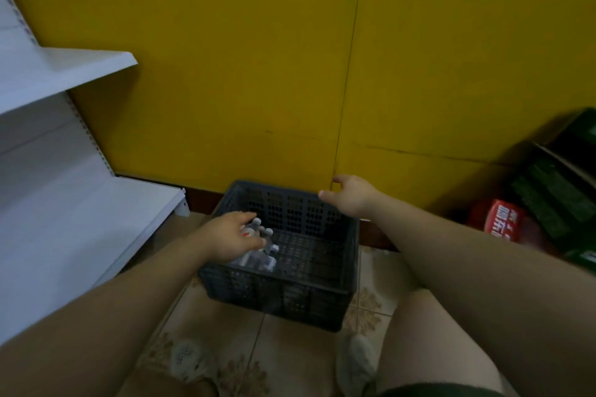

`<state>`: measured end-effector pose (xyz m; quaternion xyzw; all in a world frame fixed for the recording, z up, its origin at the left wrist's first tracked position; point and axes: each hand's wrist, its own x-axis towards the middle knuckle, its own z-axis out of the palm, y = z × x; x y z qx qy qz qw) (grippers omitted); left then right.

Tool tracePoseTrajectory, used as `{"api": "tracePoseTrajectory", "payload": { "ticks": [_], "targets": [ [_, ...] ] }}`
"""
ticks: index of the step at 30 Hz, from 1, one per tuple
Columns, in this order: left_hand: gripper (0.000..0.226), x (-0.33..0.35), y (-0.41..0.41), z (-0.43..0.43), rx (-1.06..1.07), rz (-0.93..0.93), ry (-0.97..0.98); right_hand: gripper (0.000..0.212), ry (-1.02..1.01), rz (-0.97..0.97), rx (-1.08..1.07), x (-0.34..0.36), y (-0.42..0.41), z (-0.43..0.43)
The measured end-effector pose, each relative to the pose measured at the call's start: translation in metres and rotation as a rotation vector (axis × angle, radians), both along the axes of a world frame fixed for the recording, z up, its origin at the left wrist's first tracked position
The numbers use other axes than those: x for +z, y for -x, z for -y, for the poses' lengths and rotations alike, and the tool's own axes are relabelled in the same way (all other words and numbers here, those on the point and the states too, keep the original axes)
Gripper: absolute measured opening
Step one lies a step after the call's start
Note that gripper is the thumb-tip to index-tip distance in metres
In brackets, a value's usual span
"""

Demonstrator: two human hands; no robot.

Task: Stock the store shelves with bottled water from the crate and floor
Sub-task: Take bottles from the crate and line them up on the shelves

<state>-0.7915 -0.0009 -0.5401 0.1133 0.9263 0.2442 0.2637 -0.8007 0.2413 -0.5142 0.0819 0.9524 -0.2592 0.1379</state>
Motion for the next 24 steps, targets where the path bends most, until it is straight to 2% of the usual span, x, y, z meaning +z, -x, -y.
{"api": "tracePoseTrajectory", "payload": {
  "ticks": [5, 8, 14, 18, 24],
  "targets": [
    [0.067, -0.037, 0.039, 0.013, 0.013, 0.041, 0.040, 0.072, 0.024, 0.113, -0.020, -0.041, 0.039, 0.011],
    [0.054, -0.061, 0.069, 0.015, 0.015, 0.082, 0.042, 0.072, 0.028, 0.170, 0.000, -0.068, 0.072, 0.025],
    [0.062, -0.141, 0.137, 0.025, 0.150, 0.173, -0.011, 0.073, 0.076, 0.277, 0.032, -0.145, 0.155, 0.053],
    [0.078, -0.214, 0.183, 0.033, 0.202, 0.242, 0.026, 0.072, 0.160, 0.345, 0.022, -0.214, 0.212, 0.071],
    [0.086, -0.307, 0.229, 0.046, 0.268, 0.342, 0.122, 0.056, 0.326, 0.443, -0.058, -0.314, 0.268, 0.112]
  ]
}}
